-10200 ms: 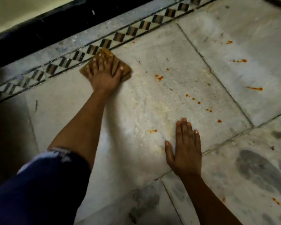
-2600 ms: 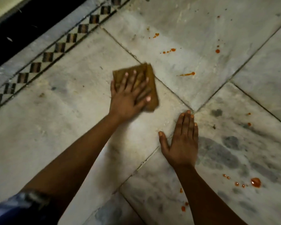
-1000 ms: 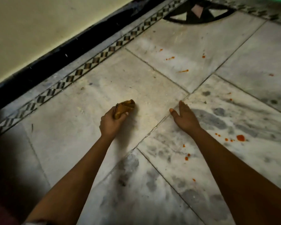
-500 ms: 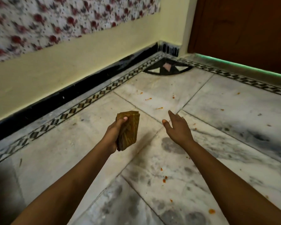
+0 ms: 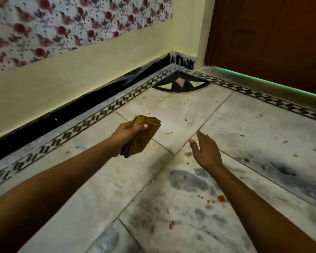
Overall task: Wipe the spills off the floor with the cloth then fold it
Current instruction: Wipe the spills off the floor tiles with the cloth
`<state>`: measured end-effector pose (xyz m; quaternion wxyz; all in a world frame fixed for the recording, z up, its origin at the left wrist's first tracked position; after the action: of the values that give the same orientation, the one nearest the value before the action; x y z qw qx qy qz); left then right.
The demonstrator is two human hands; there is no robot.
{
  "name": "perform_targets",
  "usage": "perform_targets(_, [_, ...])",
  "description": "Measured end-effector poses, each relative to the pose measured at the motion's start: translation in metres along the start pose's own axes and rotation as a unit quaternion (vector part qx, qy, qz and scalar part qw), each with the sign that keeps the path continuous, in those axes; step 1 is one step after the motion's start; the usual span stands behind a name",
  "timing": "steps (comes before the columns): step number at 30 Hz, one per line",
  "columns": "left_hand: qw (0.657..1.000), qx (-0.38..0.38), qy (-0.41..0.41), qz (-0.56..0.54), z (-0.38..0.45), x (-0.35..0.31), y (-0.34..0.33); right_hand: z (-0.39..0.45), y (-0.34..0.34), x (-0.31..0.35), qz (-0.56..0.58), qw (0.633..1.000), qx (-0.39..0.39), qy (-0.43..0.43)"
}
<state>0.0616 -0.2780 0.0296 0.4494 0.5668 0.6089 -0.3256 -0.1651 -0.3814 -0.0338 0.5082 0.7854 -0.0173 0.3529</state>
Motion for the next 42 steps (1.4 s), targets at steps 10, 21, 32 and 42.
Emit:
perform_targets(10, [0.982,-0.173,-0.062,0.05,0.116,0.056,0.066,0.094,-0.067,-0.007,-0.069,0.996,0.043,-0.031])
perform_targets(21, [0.92,-0.328,-0.077,0.199,0.233,0.084,0.107,0.172,-0.093,-0.043,-0.12,0.986,-0.023,-0.113])
perform_targets(32, [0.901,-0.152,0.142,0.382,0.315,0.12,0.107,0.204,-0.113,-0.07,-0.18,0.971,-0.09,-0.126])
perform_targets(42, [0.825,-0.041,0.037,0.562,0.347,0.104,0.102,0.203,-0.112,-0.067,-0.17,0.972,-0.096,-0.132])
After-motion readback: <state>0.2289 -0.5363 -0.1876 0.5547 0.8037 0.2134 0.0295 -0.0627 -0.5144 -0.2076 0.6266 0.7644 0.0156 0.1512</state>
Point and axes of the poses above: each hand's wrist, its own z-axis towards the middle knuckle, its own y-axis out of the back of the hand, x = y × z, the point moved 4 cm from there along z, towards the middle knuckle, and after that the axes turned 15 degrees about x, right-handed, at the moved point
